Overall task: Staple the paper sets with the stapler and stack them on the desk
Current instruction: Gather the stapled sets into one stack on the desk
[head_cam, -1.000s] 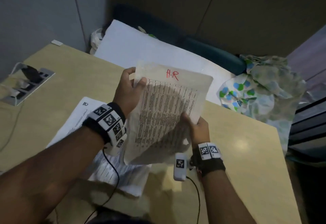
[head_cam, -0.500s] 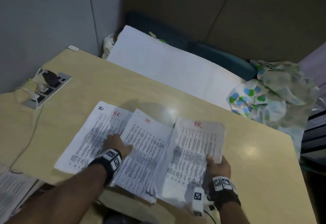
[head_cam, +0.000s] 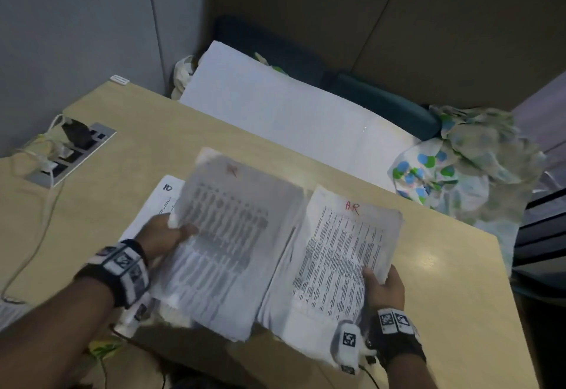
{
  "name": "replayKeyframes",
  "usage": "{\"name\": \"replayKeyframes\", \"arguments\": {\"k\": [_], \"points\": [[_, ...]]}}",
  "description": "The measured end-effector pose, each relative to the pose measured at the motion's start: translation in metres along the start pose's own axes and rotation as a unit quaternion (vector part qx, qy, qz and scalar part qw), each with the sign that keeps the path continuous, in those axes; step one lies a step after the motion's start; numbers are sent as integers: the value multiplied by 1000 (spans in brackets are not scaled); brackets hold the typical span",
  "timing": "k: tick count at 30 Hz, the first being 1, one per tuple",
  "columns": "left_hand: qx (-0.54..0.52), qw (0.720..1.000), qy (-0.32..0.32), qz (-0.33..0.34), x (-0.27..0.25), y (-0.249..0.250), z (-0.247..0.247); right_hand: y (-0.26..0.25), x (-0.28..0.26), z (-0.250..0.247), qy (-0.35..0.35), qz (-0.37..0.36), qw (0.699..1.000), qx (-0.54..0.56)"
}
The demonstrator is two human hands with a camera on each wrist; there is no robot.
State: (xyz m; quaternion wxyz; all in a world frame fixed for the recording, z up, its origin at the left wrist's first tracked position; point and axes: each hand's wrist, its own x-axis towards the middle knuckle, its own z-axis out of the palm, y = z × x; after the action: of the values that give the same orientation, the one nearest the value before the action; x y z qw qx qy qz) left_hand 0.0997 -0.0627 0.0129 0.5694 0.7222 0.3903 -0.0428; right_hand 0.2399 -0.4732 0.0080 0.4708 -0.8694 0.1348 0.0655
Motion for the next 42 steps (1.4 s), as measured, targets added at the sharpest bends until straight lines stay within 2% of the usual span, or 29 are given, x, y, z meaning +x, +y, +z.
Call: {"name": "replayKeyframes", "arguments": {"k": [3,5,8,11,14,17,18,19,21,23,24,26,28,29,31,33,35,38,42], "points": [[-113,992,50,7,8,8,-22,-25,-6,16,-6,-32,999,27],[-144,988,60,20,6,23,-21,-43,-12,32,-21,-54,998,31],[-57,996,31,62,-2,39,2,-66,-26,62,-65,-81,993,50],[-16,999,-18,39,-17,40,35,-76,-36,88,-113,-63,989,73],[3,1000,-15,23,-28,29,63,-70,-36,95,-120,-1,988,94],[8,1000,-11,12,-35,12,79,-59,-42,93,-118,103,979,132],[11,1000,-22,10,-37,7,84,-56,-45,93,-126,101,975,152],[19,999,-37,6,-37,1,89,-52,-48,97,-143,68,977,141],[48,997,-63,-4,-39,-7,99,-42,-51,102,-167,20,983,79],[55,996,-69,-2,-37,-9,104,-26,-45,109,-173,8,984,28],[56,997,-51,11,-35,-8,100,-26,-44,109,-170,3,985,10],[118,989,81,31,-20,-8,79,-27,-42,105,-137,-1,991,3],[215,955,204,-34,1,-16,40,-25,-37,101,-111,4,994,-5],[241,940,221,-91,12,-26,19,-24,-35,99,-104,1,994,-17],[258,928,203,-178,28,-45,-15,-19,-31,98,-104,-13,993,-45],[291,920,169,-200,36,-59,-30,-14,-29,99,-103,-27,992,-69],[317,919,144,-184,40,-63,-33,-14,-29,103,-95,-33,991,-82],[302,936,103,-151,45,-60,-37,-19,-30,104,-94,-33,991,-92],[294,938,143,-118,44,-54,-37,-22,-25,105,-101,-17,991,-83]]}}
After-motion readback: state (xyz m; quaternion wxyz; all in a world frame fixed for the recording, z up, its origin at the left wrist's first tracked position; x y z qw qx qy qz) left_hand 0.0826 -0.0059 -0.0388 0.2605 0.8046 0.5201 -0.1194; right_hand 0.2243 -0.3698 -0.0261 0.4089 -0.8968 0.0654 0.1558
